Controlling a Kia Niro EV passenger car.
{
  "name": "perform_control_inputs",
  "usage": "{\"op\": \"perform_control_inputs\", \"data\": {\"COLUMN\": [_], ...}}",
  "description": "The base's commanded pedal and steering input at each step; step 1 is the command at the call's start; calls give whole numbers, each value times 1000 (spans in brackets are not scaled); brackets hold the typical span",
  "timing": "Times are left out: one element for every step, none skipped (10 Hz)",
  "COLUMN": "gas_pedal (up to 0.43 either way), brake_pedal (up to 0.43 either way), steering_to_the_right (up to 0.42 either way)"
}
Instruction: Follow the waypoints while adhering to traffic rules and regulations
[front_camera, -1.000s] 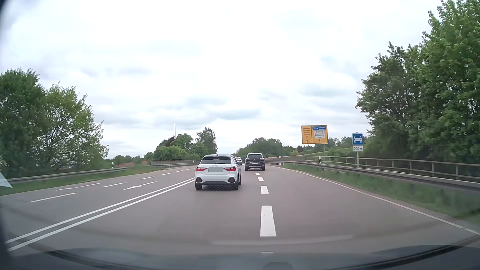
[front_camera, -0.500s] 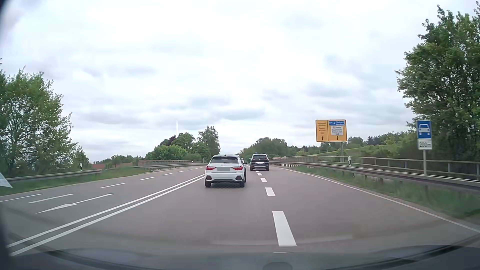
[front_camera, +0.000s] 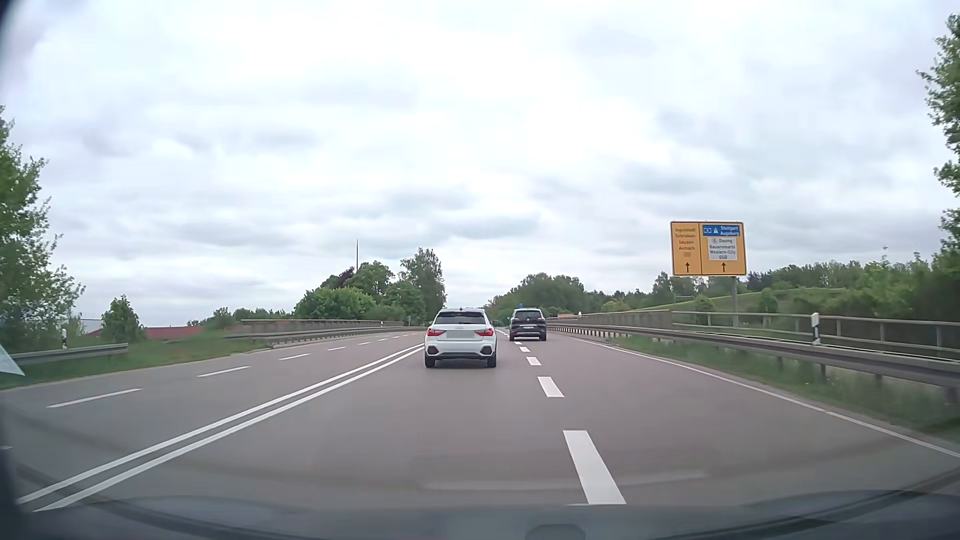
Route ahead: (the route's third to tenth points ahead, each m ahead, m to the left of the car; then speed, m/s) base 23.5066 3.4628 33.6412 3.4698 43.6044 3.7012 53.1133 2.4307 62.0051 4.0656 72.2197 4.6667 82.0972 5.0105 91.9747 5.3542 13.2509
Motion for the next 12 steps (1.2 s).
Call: {"op": "perform_control_inputs", "data": {"gas_pedal": [189,189,189,189,189,189,197,240,240,248,248,248], "brake_pedal": [0,0,0,0,0,0,0,0,0,0,0,0], "steering_to_the_right": [-12,-12,-11,-11,-11,-11,-11,-11,-11,-11,-10,-10]}}
